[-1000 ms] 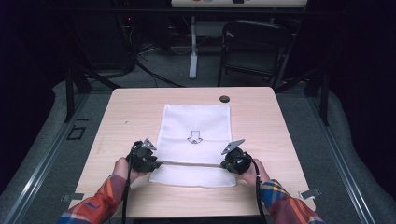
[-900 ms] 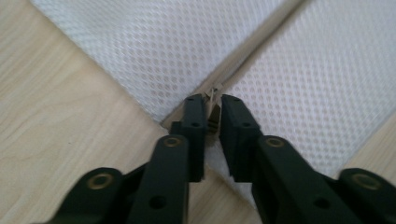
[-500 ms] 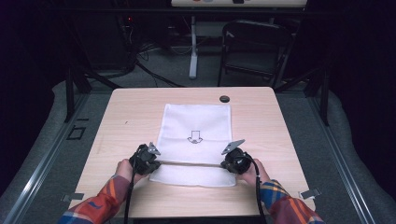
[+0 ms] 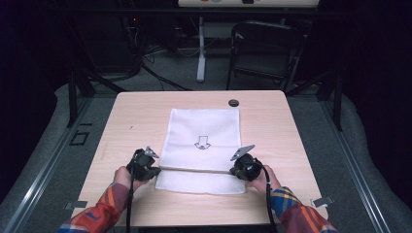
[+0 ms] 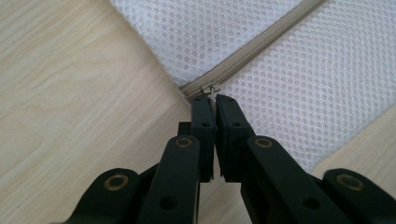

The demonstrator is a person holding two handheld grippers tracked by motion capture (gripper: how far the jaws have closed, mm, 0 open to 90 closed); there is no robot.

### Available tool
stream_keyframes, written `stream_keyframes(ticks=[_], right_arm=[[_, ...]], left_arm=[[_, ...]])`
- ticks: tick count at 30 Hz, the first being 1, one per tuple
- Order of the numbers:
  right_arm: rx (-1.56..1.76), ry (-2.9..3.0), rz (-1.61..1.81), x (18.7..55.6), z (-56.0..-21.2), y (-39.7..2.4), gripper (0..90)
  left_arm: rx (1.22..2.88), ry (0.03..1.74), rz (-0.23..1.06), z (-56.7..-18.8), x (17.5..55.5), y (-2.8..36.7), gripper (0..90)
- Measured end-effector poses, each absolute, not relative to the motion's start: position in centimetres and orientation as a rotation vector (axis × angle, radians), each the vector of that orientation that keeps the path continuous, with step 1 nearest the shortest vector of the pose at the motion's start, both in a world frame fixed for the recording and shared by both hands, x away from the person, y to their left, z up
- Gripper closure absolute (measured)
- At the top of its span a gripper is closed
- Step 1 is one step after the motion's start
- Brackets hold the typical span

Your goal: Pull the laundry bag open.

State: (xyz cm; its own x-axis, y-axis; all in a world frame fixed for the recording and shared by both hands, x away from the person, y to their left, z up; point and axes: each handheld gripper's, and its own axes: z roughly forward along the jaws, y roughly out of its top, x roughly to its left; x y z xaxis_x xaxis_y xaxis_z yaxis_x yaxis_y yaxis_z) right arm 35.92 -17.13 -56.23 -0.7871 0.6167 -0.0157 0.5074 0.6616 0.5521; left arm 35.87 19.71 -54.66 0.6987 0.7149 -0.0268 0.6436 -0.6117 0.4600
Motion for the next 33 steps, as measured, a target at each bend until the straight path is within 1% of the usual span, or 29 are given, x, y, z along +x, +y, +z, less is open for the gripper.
stream_keyframes(ticks=[12,15,16,17,18,19,20,21,22,23,24,25,27,28,29,30,31,33], right_arm=[[0.917,2.673,0.797,35.9,-56.2,-17.1,90.0],[0.892,2.677,0.783,35.9,-56.2,-17.0,90.0],[0.872,2.675,0.789,35.8,-56.2,-17.0,90.0],[0.845,2.681,0.782,35.8,-56.2,-17.0,90.0],[0.833,2.679,0.804,35.7,-56.2,-17.0,82.0],[0.823,2.691,0.821,35.7,-56.0,-17.0,76.2],[0.827,2.676,0.834,35.6,-55.7,-17.1,71.4],[0.829,2.661,0.844,35.7,-55.3,-17.2,68.4],[0.855,2.639,0.874,35.6,-54.9,-17.3,62.2],[0.872,2.628,0.855,35.7,-54.5,-17.5,53.2],[0.896,2.625,0.861,35.7,-54.1,-17.7,46.5],[0.917,2.62,0.857,35.7,-53.8,-18.1,37.3],[0.966,2.606,0.841,35.4,-53.2,-18.8,23.1],[0.999,2.604,0.847,35.3,-53.0,-19.2,18.2],[1.019,2.597,0.837,35.1,-52.8,-19.6,15.0],[1.039,2.585,0.831,35.0,-52.6,-19.8,14.1],[1.067,2.579,0.822,34.9,-52.4,-20.2,12.7],[1.105,2.554,0.783,34.7,-52.0,-21.0,10.0]], left_arm=[[2.448,1.073,0.188,-54.6,36.0,20.5,86.6],[2.47,1.05,0.199,-54.6,36.0,20.2,86.2],[2.481,1.012,0.208,-54.5,35.9,20.1,85.5],[2.476,0.994,0.218,-54.3,35.8,20.1,83.3],[2.46,0.997,0.201,-54.2,35.9,20.1,74.5],[2.455,0.993,0.203,-54.0,35.8,20.0,64.8],[2.458,0.991,0.217,-53.8,35.7,19.9,57.4],[2.448,0.996,0.224,-53.7,35.6,19.9,50.2],[2.444,1.001,0.231,-53.6,35.6,20.0,43.3],[2.441,1.012,0.245,-53.5,35.5,20.0,38.3],[2.434,1.011,0.256,-53.3,35.4,20.2,34.5],[2.425,1.015,0.251,-53.2,35.4,20.4,28.5],[2.401,1.048,0.261,-52.9,35.1,20.8,20.7],[2.391,1.061,0.278,-52.7,35.0,21.1,17.7],[2.374,1.075,0.295,-52.6,34.9,21.4,15.3],[2.357,1.093,0.29,-52.4,34.8,21.8,15.0],[2.331,1.123,0.313,-52.3,34.6,22.3,13.5],[2.309,1.158,0.307,-52.2,34.5,23.1,9.7]])
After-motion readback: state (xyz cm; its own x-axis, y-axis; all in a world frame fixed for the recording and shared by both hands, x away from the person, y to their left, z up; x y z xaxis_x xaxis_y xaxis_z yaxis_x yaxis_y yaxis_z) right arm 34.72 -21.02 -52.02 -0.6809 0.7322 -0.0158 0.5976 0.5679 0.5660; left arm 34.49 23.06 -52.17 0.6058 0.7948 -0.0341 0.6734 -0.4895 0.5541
